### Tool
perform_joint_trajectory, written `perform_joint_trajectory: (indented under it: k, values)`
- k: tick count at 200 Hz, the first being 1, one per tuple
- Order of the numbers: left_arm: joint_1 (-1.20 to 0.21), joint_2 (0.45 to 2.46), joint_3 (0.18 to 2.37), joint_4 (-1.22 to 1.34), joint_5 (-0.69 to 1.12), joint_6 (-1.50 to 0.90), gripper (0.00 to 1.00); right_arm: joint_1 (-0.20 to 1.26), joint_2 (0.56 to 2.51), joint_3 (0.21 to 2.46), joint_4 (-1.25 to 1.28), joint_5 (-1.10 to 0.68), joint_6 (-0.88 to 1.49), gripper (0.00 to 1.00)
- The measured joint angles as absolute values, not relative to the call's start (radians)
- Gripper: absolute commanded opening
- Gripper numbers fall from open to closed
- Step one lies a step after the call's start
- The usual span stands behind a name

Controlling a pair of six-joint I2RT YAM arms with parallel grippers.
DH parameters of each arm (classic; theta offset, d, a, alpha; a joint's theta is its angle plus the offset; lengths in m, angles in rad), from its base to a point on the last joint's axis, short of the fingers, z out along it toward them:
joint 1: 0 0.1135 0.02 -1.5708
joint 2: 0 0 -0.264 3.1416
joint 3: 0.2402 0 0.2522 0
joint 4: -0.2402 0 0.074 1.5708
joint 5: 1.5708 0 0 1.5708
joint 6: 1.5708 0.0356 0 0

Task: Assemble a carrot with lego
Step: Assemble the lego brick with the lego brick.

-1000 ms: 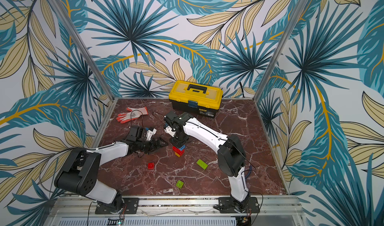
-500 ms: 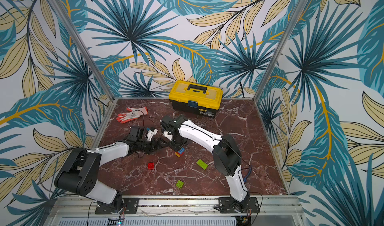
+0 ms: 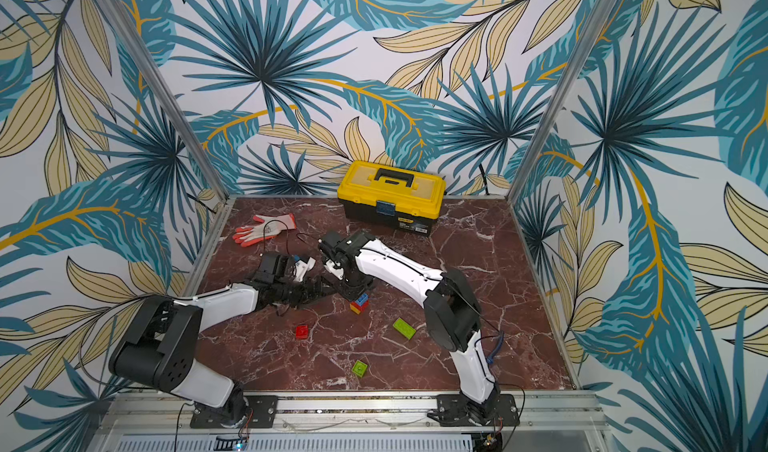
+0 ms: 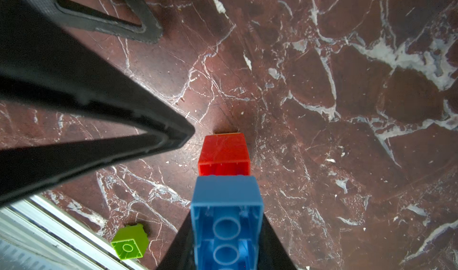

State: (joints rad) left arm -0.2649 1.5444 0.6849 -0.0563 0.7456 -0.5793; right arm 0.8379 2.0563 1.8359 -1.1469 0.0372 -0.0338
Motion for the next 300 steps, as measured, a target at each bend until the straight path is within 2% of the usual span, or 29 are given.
perform_joint_trajectory:
  k: [240,300]
  values:
    - [-0.287,1.566,0.691,-0.056,0.767,-0.568,0.99,0.839,2.022,1.733,-1.028,0.044,0.0,0.31]
    - [-0.287,1.571,0.691,-0.056,0.767,-0.568,0.99,0.839,2.023,1.723,-1.015,0.045,0.011,0.27]
